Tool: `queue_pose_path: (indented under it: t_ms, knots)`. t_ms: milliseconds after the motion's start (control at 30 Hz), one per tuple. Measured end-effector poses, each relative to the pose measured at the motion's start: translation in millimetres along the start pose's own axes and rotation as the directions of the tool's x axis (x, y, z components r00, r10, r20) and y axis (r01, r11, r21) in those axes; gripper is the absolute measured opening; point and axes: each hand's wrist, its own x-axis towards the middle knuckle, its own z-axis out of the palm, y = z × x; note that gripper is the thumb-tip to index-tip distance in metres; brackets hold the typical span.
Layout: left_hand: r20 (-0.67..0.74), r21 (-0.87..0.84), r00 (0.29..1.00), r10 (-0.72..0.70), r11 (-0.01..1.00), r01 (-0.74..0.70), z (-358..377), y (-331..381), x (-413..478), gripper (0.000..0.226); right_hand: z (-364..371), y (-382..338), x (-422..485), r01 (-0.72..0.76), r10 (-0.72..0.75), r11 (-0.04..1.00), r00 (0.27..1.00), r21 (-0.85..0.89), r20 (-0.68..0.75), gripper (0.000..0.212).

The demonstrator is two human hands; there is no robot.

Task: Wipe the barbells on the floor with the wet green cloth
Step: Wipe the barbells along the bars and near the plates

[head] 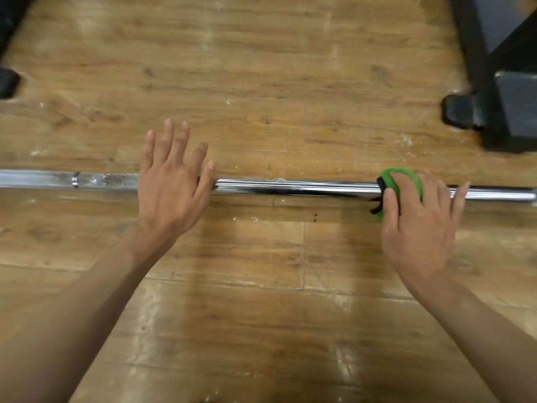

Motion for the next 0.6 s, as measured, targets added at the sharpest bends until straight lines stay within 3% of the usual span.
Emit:
queue_pose_path:
  t_ms: [100, 333, 433, 500, 600]
  knots:
    - [-0.004, 0.059, 1.0, -0.003, 0.998, 0.003, 6, -2, 3, 0.062, 7, -41, 8, -0.105, 0.106, 0.993, 0.994, 0.05, -0.011, 0.027]
    - [-0.02, 0.079, 1.0, 0.011, 0.997, -0.01, 7, -4, 4, 0.061, 26, -191, -8, 0.154, -0.178, 0.959, 0.98, 0.236, 0.084, 0.033]
    - [-0.021, 0.066, 1.0, 0.019, 0.998, -0.017, 6, -4, 2, 0.06, 21, -154, -5, 0.291, -0.312, 0.937, 0.946, 0.192, 0.089, 0.034]
    - [-0.036, 0.065, 0.999, 0.001, 0.998, 0.001, 5, -1, -2, 0.059, 17, -110, -2, 0.23, -0.239, 0.962, 0.97, 0.15, 0.048, 0.031]
    - [-0.052, 0.067, 0.998, -0.035, 0.997, 0.038, 6, 4, -10, 0.06, 9, -76, -4, 0.014, -0.018, 0.994, 0.999, 0.111, 0.038, 0.03]
